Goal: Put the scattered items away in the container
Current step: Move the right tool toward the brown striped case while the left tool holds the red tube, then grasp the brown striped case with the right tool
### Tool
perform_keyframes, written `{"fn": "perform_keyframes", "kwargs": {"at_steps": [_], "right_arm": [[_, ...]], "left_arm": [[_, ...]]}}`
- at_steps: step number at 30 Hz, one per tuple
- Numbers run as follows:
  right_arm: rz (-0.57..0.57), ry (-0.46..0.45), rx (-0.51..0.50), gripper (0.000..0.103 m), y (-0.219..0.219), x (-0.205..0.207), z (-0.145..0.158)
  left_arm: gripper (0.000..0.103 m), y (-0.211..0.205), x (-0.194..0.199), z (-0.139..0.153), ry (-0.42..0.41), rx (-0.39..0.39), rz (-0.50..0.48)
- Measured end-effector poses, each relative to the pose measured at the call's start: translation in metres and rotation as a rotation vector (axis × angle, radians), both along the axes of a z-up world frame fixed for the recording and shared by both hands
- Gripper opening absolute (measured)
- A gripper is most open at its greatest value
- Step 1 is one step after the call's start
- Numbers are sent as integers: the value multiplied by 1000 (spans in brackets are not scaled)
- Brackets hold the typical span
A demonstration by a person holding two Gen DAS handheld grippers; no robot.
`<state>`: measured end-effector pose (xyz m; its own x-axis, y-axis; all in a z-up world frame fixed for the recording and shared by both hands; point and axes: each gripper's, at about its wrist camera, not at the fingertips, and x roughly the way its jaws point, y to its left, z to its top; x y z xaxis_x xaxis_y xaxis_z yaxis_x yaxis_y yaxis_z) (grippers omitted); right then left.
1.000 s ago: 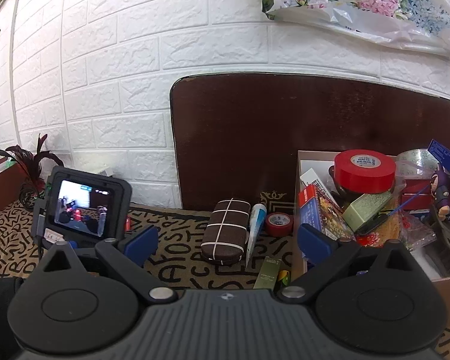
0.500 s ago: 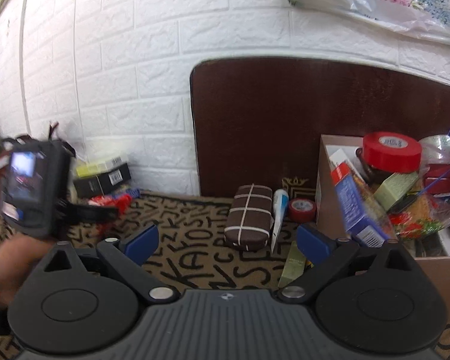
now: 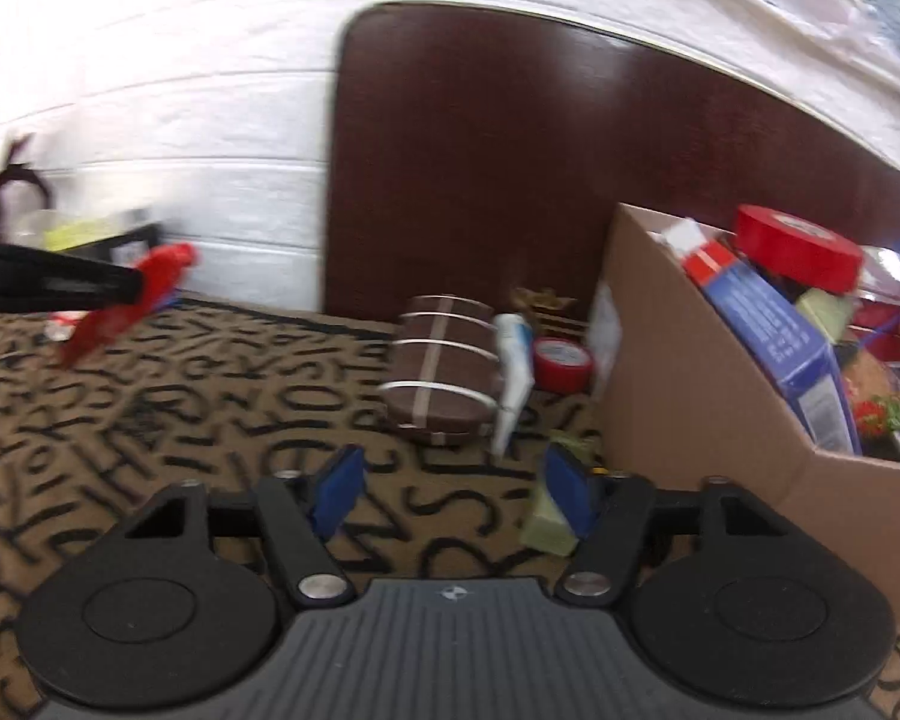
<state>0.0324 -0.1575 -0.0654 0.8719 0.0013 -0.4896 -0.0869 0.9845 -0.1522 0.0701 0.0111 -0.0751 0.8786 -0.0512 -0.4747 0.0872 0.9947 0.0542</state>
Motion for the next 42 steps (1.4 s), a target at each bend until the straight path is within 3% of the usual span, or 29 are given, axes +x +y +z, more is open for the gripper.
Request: {"fn": "perform_keyframes", "kwargs": {"at_steps": [3,9,13,18,20,22,24,28,30,31,32,35,37,39,40,41,42], "right_arm": [[-59,-6,-123,58,15,9,-10],[-217,-8,-227,59,28,20,-20],[-280,51,-262,72,35,35,-27],[-332,115,-217,78,33,56,-22],[-333,154,-142,79,28,63,-19],[-292,205,-3,79,15,64,-13],[-215,261,264,76,-8,57,-11],[-146,226,221,66,-9,44,-14],[-134,205,226,52,-13,41,-16],[-128,195,217,36,-14,39,-15],[-132,188,210,27,-16,38,-14],[-145,180,252,14,-26,35,-13],[-160,185,259,11,-29,39,-13],[-211,165,257,18,-28,39,-10],[-241,148,259,48,-26,38,-9],[-249,148,272,70,-24,39,-9],[-237,168,284,80,-20,41,-12]], "left_arm": [[9,2,1,-1,-2,-9,-5],[9,3,-1,-1,-10,-10,-19],[9,6,0,1,-18,-30,-40],[9,12,-1,7,-43,-35,-61],[9,18,-2,10,-51,-44,-59],[9,23,-2,12,-57,-58,-55],[9,26,-2,13,-66,-68,-52],[9,28,-2,14,-70,-84,-52],[9,28,-3,15,-72,-85,-56],[9,28,-3,15,-75,-84,-62],[9,28,-4,14,-80,-80,-66],[9,28,-2,12,-76,-83,-62],[9,27,-1,10,-71,-85,-61],[9,26,-2,10,-69,-83,-65],[9,26,-2,9,-70,-79,-66],[9,26,-3,9,-71,-80,-67],[9,27,-3,9,-71,-81,-68]]}}
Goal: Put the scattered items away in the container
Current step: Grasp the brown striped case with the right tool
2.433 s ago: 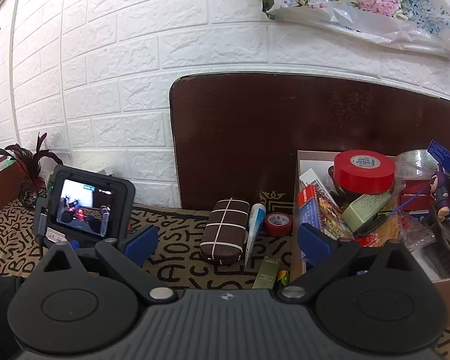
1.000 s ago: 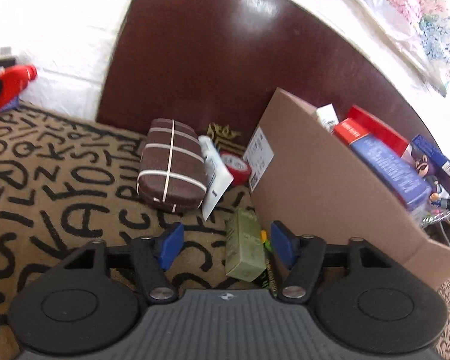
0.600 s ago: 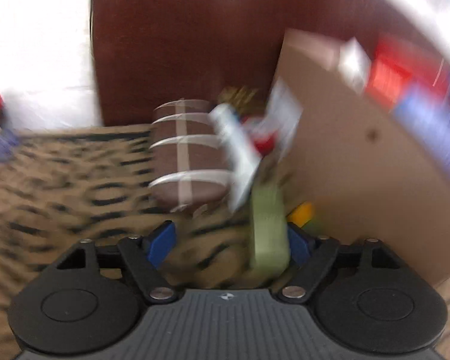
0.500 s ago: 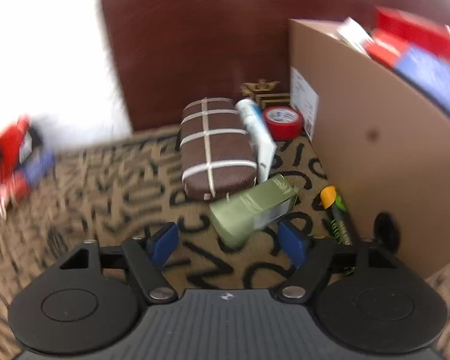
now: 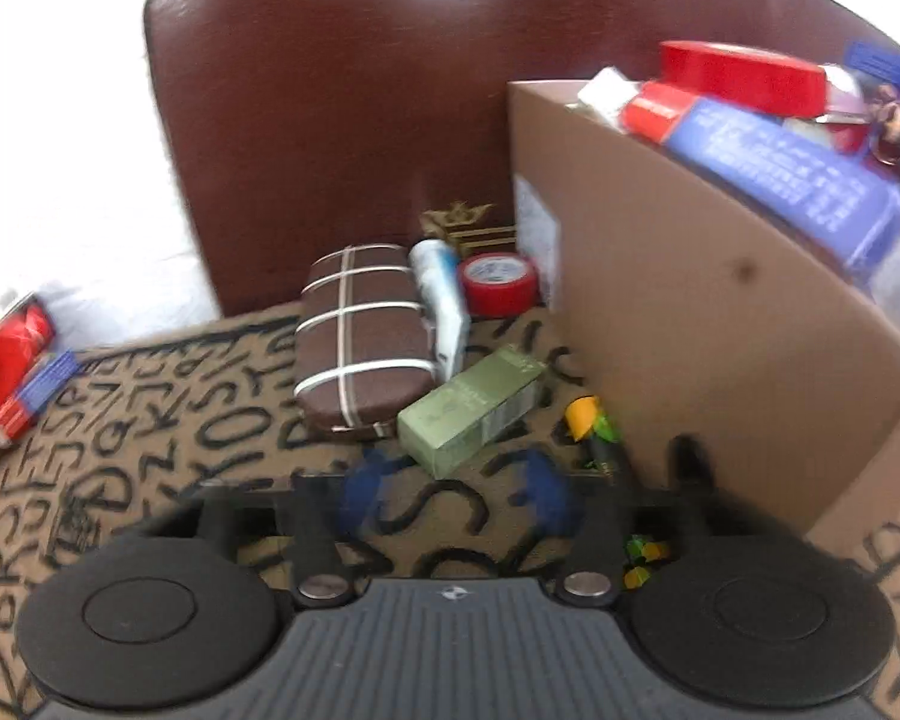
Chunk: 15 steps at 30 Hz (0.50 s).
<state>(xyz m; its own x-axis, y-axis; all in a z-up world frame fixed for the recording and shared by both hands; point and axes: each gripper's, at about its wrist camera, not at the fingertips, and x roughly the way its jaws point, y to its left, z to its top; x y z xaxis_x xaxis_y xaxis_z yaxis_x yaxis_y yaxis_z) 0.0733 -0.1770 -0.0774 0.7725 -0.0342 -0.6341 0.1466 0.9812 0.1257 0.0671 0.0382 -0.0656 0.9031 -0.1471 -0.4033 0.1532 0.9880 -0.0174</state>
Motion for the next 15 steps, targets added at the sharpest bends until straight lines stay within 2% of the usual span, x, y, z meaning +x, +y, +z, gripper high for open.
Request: {"fn": "perform_keyframes", "kwargs": {"at_steps": [1,3,4,6,9,11,14,15], "right_arm": [[-2,13,-26,94,9,2,-2],[-31,8,-176,103,31,5,-6],[-44,-5,-234,103,38,6,-7],[-60,-28,-285,102,42,8,-6],[-29,-41,-247,101,40,3,1],[-14,-113,-283,102,48,-10,12],[104,-243,-312,103,59,-18,29],[157,-241,-301,103,60,-10,34]], "left_arm": [[4,1,0,0,-2,-1,0],[3,4,-1,2,-12,-3,2],[3,5,-2,3,-20,-2,2],[4,8,-3,5,-31,6,-3],[4,10,-4,4,-47,23,-14],[4,13,-3,1,-39,24,-28],[4,17,-3,-6,-14,33,-44],[4,19,-5,-9,-11,39,-44]]}}
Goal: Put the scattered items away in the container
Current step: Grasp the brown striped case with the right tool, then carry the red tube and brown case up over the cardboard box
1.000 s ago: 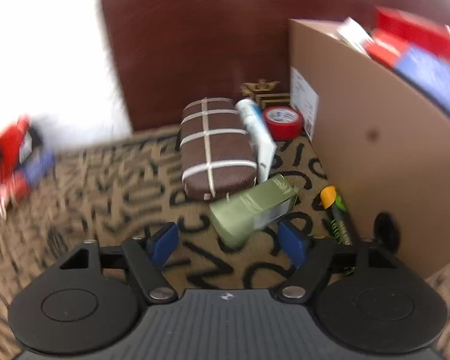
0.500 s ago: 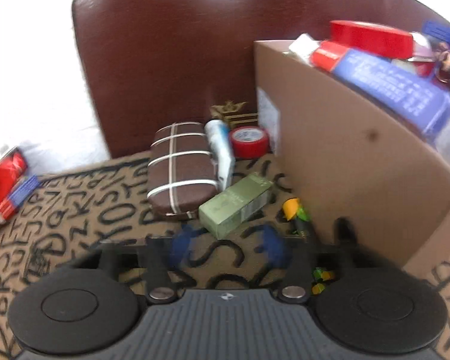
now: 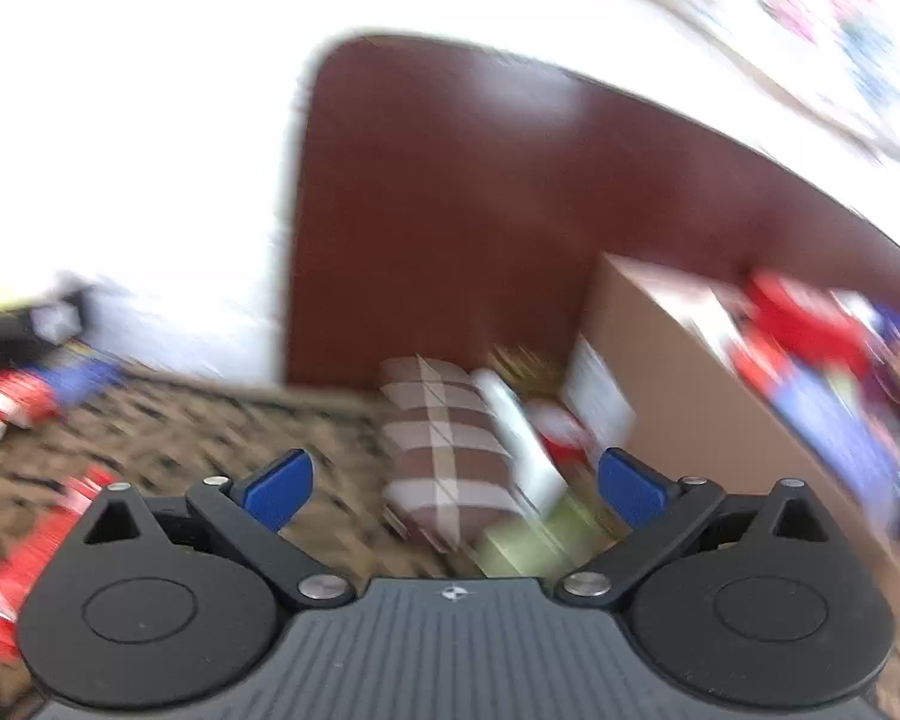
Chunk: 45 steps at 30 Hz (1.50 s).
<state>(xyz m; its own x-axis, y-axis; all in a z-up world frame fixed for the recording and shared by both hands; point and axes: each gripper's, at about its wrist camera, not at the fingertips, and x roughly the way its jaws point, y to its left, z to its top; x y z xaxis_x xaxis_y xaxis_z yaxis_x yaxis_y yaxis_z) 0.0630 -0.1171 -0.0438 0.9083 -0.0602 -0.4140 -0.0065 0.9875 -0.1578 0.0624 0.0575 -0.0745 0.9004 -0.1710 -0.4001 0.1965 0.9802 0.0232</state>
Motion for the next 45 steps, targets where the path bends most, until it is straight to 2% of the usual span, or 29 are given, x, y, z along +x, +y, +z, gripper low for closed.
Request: {"fn": "perform_keyframes", "kwargs": {"at_steps": [3,5,7,12,16,20,21,22,23,24,26,30,32,35,36,39,45], "right_arm": [[68,116,54,102,-9,33,2],[75,187,112,100,-18,52,-1],[60,263,116,100,-23,69,-9],[63,351,131,99,-29,85,-28],[58,338,160,103,-28,90,-35],[66,326,143,101,-23,96,-37],[71,317,136,95,-24,95,-36],[70,310,140,72,-25,94,-35],[77,303,161,61,-29,91,-32],[96,302,178,61,-31,87,-29],[128,304,137,61,-29,78,-29],[157,258,132,61,-26,50,-26],[176,229,131,61,-24,34,-23],[207,187,134,61,-23,15,-16],[215,173,136,61,-22,13,-10],[237,139,162,61,-25,3,3],[254,88,180,61,-29,-13,17]], "left_arm": [[4,7,-1,-7,25,25,-5],[4,13,-1,-10,43,36,-2],[5,21,0,-11,51,30,10],[14,33,1,-11,67,14,3],[19,35,1,-9,57,35,8],[20,33,3,-9,67,56,3],[20,31,3,-9,72,67,0],[20,29,2,-10,69,83,12],[21,27,1,-11,64,96,12],[23,24,0,-11,63,105,4],[26,18,-2,-14,73,123,-15],[26,4,-15,-20,62,158,-55],[30,-5,-20,-24,66,189,-67],[42,-19,-21,-34,91,244,-84],[49,-23,-22,-35,91,258,-84],[80,-36,-20,-38,81,315,-71],[81,-56,-10,-44,107,416,-76]]}}
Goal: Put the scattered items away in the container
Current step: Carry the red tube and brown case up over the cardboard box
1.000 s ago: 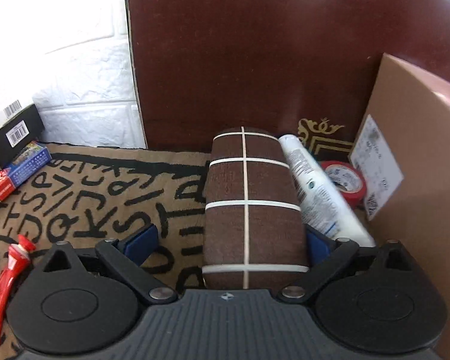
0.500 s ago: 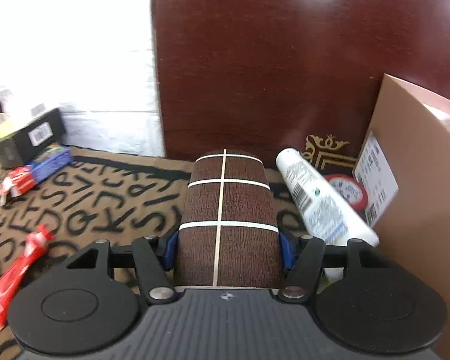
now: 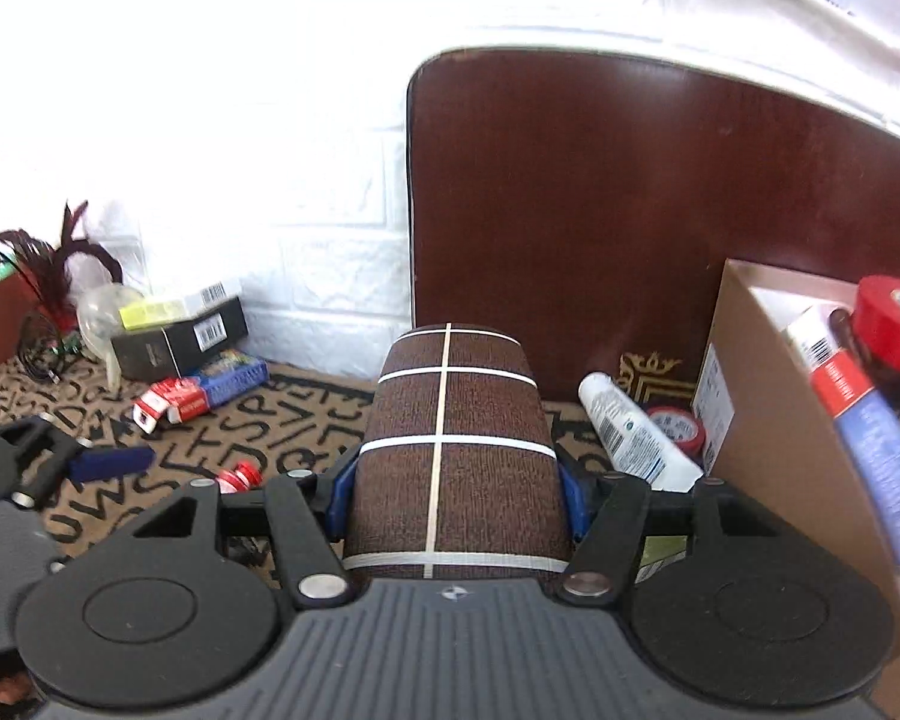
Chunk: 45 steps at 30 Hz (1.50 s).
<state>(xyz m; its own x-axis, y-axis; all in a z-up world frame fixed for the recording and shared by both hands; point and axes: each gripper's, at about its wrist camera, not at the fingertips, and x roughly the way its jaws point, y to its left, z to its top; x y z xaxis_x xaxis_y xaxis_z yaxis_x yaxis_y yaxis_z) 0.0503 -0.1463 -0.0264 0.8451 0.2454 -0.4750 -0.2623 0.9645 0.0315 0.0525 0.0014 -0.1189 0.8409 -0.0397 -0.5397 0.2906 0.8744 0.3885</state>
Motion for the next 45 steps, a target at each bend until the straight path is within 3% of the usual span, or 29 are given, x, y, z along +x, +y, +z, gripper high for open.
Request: {"fn": "perform_keyframes", "kwargs": {"at_steps": [3,4,5,6,7,10,14,17,23,29,35,45], "right_arm": [[5,-20,3,61,-2,-6,8],[8,-27,4,61,-2,-8,10],[10,-34,10,61,-3,-10,11],[13,-38,21,61,-4,-11,12],[17,-43,29,61,-4,-13,14],[28,-71,21,61,-4,-20,19],[33,-94,26,61,-6,-26,23],[36,-99,39,61,-7,-29,23],[39,-93,37,61,-4,-37,24],[-6,-122,17,61,-24,-58,44],[-113,-162,-9,61,-81,-75,70],[-251,-185,-72,61,-176,-62,92]], "left_arm": [[81,-2,8,-2,12,1,25],[74,-3,10,-2,22,-4,32],[66,-4,11,-2,35,-11,34],[38,-5,12,-1,52,-14,36],[17,-6,10,0,70,-8,43],[9,-3,9,1,53,-13,79],[8,22,0,10,34,-166,96],[8,35,-8,15,-3,-235,102],[8,21,-14,42,-33,-245,57],[8,-27,-26,87,-106,-290,-65],[8,-93,-34,121,-148,-337,-177],[8,-199,-8,146,-148,-340,-306]]}}
